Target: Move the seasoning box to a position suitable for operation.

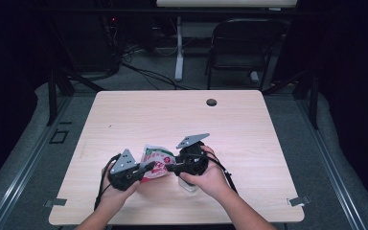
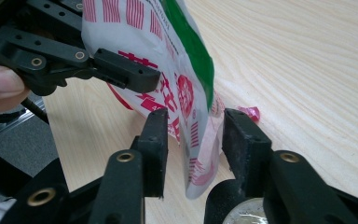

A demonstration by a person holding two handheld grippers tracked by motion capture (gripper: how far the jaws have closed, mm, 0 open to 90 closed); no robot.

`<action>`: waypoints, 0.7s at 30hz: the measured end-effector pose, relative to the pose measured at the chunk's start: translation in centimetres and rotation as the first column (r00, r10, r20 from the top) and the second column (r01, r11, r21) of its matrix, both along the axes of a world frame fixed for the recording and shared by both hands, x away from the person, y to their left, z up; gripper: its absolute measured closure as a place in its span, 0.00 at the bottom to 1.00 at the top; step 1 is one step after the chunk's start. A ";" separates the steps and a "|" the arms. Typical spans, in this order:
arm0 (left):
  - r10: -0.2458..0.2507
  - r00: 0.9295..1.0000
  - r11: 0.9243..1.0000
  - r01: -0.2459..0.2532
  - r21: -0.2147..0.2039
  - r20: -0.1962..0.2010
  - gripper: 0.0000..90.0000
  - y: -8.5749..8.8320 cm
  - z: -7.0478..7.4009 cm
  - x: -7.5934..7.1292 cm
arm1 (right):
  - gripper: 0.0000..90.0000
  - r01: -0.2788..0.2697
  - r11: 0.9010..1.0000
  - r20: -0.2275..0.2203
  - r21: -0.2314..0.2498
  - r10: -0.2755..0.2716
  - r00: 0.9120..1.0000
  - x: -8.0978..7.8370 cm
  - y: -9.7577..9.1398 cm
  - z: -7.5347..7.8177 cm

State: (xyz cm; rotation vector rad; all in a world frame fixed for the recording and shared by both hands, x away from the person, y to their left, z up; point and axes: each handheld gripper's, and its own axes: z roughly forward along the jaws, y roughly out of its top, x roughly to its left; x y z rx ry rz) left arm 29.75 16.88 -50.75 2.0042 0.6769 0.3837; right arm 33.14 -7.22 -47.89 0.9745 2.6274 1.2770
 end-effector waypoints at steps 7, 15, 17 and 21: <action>-0.009 1.000 1.000 0.009 0.007 -0.007 1.00 -0.1 -0.1 0.0 | 0.78 -0.002 1.000 -0.007 -0.024 0.002 1.000 0.2 0.5 -0.3; -0.003 1.000 1.000 0.003 0.011 -0.019 1.00 0.0 -0.3 0.0 | 0.95 -0.037 0.999 -0.062 -0.004 0.037 0.997 0.7 0.7 -0.4; 0.000 1.000 1.000 0.000 0.006 -0.018 1.00 0.1 -0.4 -0.1 | 0.96 -0.044 0.999 -0.064 -0.001 0.044 0.997 0.7 0.8 -0.4; 0.005 1.000 1.000 -0.005 0.008 -0.022 0.99 0.4 -0.5 -0.2 | 0.98 -0.070 0.997 -0.059 -0.012 0.069 0.996 0.8 1.1 -0.4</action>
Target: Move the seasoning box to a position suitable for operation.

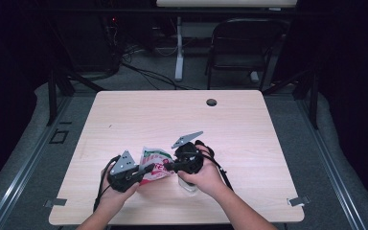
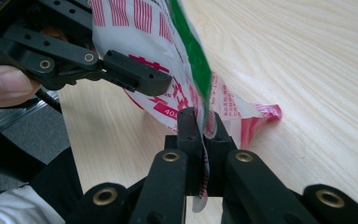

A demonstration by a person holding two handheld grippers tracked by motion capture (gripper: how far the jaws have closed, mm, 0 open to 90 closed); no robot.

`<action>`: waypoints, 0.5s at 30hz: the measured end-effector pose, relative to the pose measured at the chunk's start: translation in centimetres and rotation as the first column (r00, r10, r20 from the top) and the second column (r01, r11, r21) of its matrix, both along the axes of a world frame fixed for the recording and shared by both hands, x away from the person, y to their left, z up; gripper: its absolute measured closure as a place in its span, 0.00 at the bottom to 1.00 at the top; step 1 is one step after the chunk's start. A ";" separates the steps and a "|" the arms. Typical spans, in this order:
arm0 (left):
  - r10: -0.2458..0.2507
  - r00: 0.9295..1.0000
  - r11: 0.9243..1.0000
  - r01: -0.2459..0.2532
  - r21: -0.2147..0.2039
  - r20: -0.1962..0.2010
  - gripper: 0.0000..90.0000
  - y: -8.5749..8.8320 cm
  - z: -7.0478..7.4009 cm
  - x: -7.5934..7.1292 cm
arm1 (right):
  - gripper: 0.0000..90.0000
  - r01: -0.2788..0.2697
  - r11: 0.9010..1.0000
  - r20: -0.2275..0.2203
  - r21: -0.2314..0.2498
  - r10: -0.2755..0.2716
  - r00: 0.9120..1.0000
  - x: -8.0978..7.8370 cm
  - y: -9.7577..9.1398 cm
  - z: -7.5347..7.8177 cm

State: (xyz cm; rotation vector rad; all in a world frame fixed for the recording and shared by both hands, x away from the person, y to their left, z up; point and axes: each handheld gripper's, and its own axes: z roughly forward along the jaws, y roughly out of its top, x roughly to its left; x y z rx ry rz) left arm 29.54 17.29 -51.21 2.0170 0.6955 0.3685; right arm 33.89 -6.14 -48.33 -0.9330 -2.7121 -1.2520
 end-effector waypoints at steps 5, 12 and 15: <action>0.006 1.000 1.000 -0.006 -0.009 0.002 0.95 0.4 -0.1 -0.1 | 0.99 -0.021 1.000 0.004 -0.013 0.021 1.000 0.0 0.2 0.0; 0.023 1.000 0.999 -0.024 -0.026 -0.013 0.85 1.2 -0.4 -0.1 | 1.00 -0.028 0.999 0.045 -0.027 0.029 0.999 0.0 0.7 0.3; 0.033 0.999 0.999 -0.033 -0.021 -0.033 0.77 1.6 -0.8 0.0 | 1.00 -0.032 0.999 0.059 -0.026 0.034 0.998 0.2 0.9 0.4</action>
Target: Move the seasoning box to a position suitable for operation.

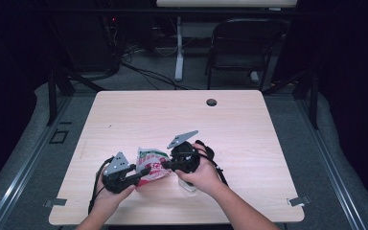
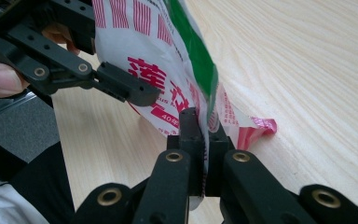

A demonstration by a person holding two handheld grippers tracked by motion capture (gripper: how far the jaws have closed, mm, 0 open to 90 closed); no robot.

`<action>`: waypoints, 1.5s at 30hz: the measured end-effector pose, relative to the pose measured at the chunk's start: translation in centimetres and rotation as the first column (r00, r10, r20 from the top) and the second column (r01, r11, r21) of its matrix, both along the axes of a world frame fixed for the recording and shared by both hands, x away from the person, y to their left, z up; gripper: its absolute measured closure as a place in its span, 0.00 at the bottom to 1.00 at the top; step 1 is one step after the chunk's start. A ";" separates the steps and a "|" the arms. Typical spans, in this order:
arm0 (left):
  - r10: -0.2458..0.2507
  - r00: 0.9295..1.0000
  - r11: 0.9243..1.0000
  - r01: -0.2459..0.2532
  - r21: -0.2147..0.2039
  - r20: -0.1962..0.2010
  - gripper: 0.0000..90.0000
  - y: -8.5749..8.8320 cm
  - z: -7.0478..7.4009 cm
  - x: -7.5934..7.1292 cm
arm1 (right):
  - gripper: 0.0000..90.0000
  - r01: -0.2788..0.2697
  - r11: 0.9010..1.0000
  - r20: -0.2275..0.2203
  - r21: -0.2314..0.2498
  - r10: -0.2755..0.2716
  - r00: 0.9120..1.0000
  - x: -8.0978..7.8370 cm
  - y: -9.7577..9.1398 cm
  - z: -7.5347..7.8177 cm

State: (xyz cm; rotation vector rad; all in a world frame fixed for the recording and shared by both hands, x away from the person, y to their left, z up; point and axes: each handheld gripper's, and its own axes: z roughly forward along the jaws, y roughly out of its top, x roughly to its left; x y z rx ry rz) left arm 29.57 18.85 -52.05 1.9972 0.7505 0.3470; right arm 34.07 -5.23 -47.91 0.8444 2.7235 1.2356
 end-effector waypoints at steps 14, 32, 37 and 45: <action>0.013 0.999 0.999 -0.014 -0.032 -0.042 0.61 0.5 -1.5 0.6 | 1.00 -0.001 1.000 0.025 0.025 0.001 1.000 0.3 0.1 0.0; 0.007 0.998 1.000 -0.007 0.000 -0.061 0.51 0.1 -2.8 1.0 | 1.00 -0.013 0.998 0.070 0.059 0.009 0.998 0.1 0.2 0.7; 0.017 0.997 1.000 -0.019 -0.023 -0.069 0.45 0.1 -3.1 1.2 | 1.00 -0.025 0.999 0.081 0.045 0.022 0.996 -0.1 -0.1 1.1; 0.000 0.997 1.000 -0.002 -0.028 -0.079 0.40 0.1 -3.5 1.4 | 1.00 -0.033 0.998 0.114 0.061 0.026 0.993 -0.6 -0.1 1.9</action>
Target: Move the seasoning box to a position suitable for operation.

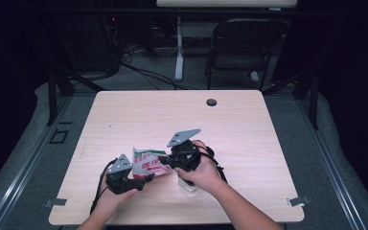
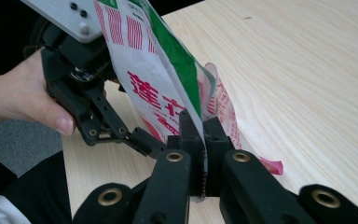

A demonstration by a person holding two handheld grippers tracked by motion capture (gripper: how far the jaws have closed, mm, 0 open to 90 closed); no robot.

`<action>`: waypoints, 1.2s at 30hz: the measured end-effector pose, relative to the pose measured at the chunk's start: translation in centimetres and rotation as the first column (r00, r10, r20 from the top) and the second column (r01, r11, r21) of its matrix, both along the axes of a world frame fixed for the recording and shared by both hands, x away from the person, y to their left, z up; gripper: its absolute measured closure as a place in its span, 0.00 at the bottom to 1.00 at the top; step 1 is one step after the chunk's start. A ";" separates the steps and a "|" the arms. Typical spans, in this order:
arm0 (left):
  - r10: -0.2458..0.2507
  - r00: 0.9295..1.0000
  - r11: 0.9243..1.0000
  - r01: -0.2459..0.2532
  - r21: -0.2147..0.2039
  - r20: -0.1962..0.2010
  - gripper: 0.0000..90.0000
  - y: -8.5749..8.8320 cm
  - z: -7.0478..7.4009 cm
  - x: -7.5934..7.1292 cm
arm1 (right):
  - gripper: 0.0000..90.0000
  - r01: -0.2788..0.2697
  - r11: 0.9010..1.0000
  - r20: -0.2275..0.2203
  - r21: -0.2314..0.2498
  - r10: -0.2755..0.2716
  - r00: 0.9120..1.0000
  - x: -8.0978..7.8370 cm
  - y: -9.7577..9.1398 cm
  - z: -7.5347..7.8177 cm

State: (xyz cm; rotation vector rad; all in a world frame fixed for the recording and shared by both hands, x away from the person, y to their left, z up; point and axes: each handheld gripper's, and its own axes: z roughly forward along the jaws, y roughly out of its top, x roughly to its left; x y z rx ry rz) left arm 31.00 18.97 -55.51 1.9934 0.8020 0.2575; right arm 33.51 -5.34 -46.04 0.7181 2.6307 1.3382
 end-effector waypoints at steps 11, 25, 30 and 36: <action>-0.019 1.000 0.999 0.019 -0.046 -0.019 0.35 0.0 0.0 0.1 | 1.00 -0.023 1.000 0.037 -0.006 0.023 0.999 -0.7 -0.5 1.3; -0.027 0.999 0.999 0.026 -0.043 -0.028 0.34 -0.4 -0.3 0.1 | 1.00 -0.049 0.999 0.080 0.007 0.049 0.996 -1.6 -0.8 2.9; -0.037 0.999 0.999 0.036 -0.034 -0.023 0.34 -0.5 -0.2 0.1 | 1.00 -0.059 0.998 0.091 0.011 0.058 0.994 -1.9 -0.6 3.1; -0.045 0.998 0.998 0.044 -0.036 -0.032 0.42 -0.6 -0.3 0.0 | 1.00 -0.060 0.998 0.094 0.022 0.058 0.994 -1.9 -0.5 3.3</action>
